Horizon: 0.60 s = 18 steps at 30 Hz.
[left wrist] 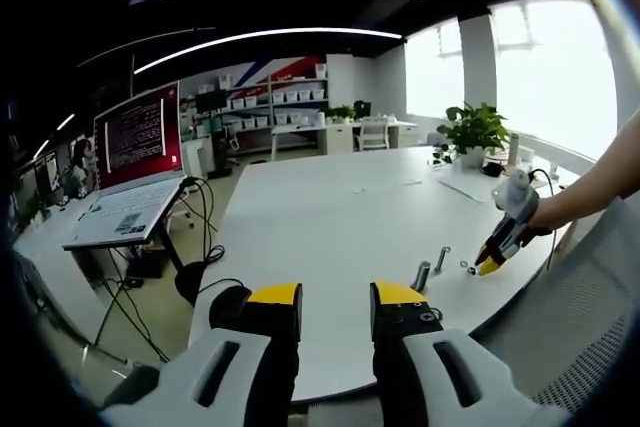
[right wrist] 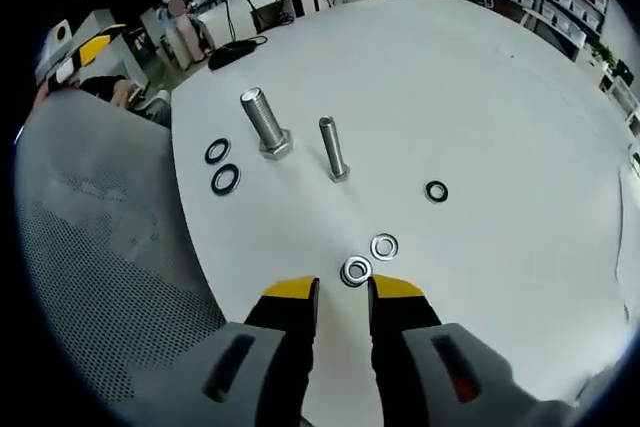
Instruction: Place the washer onto the threaded stud by aligning its center hole with the stud, sliding it down to the base, and recovering from edge contact or off-axis alignment until the washer reaches the visible bottom stop.
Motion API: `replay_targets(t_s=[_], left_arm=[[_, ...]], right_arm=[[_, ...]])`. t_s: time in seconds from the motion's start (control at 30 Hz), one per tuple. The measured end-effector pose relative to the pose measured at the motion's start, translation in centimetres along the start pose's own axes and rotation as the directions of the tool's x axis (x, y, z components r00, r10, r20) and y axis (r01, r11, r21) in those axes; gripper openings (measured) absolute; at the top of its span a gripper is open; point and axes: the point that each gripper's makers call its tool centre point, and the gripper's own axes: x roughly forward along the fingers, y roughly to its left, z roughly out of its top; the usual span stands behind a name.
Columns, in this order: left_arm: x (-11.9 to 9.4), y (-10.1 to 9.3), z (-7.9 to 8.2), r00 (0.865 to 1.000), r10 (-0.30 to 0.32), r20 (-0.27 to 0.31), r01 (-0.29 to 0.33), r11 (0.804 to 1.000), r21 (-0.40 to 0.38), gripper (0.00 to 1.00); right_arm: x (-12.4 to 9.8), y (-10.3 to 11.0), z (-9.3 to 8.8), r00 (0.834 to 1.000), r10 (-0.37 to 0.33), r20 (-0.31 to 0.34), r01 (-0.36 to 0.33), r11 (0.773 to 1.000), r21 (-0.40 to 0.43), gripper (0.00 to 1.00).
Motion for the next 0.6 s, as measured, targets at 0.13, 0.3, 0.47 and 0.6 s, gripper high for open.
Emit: replay_targets(t_s=[0.13, 0.3, 0.47, 0.6], left_arm=[[0.0, 0.0, 0.02, 1.0, 0.001, 0.002, -0.001, 1.0, 0.0, 0.25], [-0.02, 0.02, -0.01, 1.0, 0.002, 0.001, -0.002, 1.0, -0.001, 0.25], [-0.02, 0.03, 0.0, 1.0, 0.002, 0.001, -0.002, 1.0, -0.001, 0.25], [-0.03, 0.03, 0.0, 1.0, 0.002, 0.001, -0.002, 1.0, -0.001, 0.25]], right_arm=[[0.26, -0.03, -0.08, 1.0, -0.001, -0.013, 0.001, 1.0, -0.008, 0.23], [0.41, 0.23, 0.01, 1.0, -0.009, -0.015, 0.009, 1.0, -0.019, 0.21], [0.49, -0.04, 0.19, 1.0, -0.015, -0.018, 0.015, 1.0, -0.021, 0.2], [0.65, -0.56, 0.28, 0.999, -0.037, -0.029, 0.036, 0.999, -0.034, 0.2]])
